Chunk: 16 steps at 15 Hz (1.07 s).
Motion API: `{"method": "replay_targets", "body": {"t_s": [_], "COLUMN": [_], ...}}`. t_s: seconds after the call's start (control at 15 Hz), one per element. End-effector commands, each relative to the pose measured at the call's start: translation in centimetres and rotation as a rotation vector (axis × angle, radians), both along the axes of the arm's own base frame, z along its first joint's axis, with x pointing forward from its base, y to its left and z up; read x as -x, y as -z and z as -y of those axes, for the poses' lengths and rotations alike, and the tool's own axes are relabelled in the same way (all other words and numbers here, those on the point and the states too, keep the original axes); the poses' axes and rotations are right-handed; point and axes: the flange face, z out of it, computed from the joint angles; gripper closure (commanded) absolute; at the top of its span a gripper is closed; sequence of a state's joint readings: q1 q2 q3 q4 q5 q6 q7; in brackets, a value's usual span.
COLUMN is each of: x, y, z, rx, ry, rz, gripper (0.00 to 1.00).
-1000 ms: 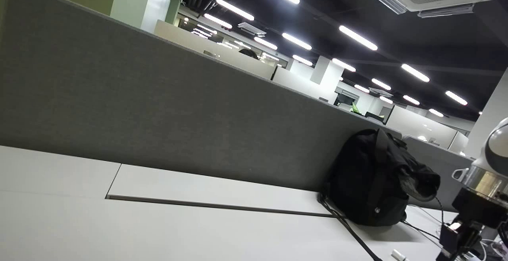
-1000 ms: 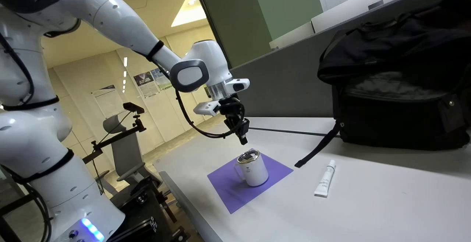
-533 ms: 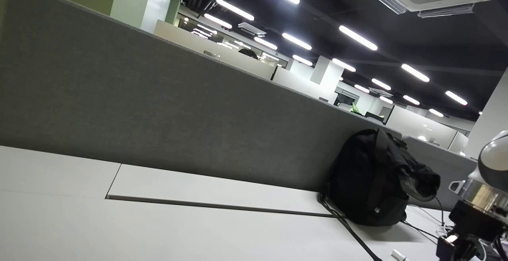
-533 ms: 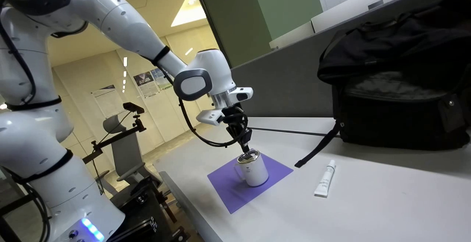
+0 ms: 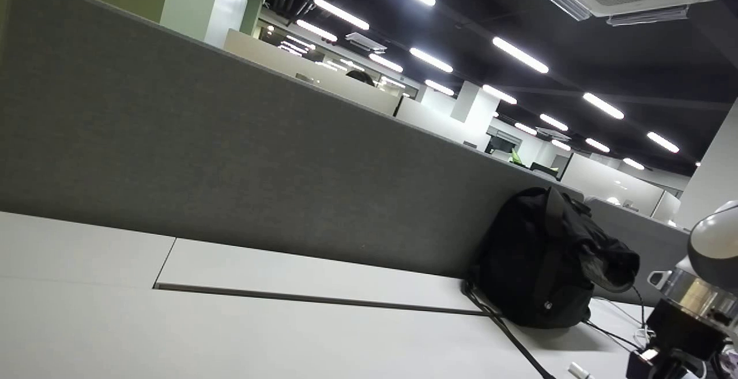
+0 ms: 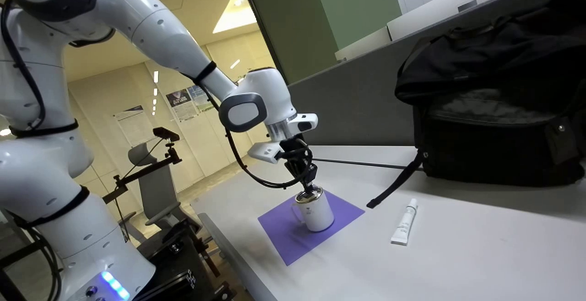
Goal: Remove the silver lid from the white mug
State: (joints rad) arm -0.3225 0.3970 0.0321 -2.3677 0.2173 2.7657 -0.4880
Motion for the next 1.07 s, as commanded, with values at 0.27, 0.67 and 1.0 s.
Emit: {"method": "replay_targets", "body": {"t_s": [0.27, 0.67, 1.0], "x": [-0.7, -0.9, -0.9], "y": [1.0, 1.5, 1.7], "z": [-0.2, -0.3, -0.1], "rx": [-0.019, -0.050, -0.096], "ry": [-0.001, 0.004, 0.016], "rz": [0.005, -0.011, -0.020], "gripper": [1.00, 1.00, 1.00]}}
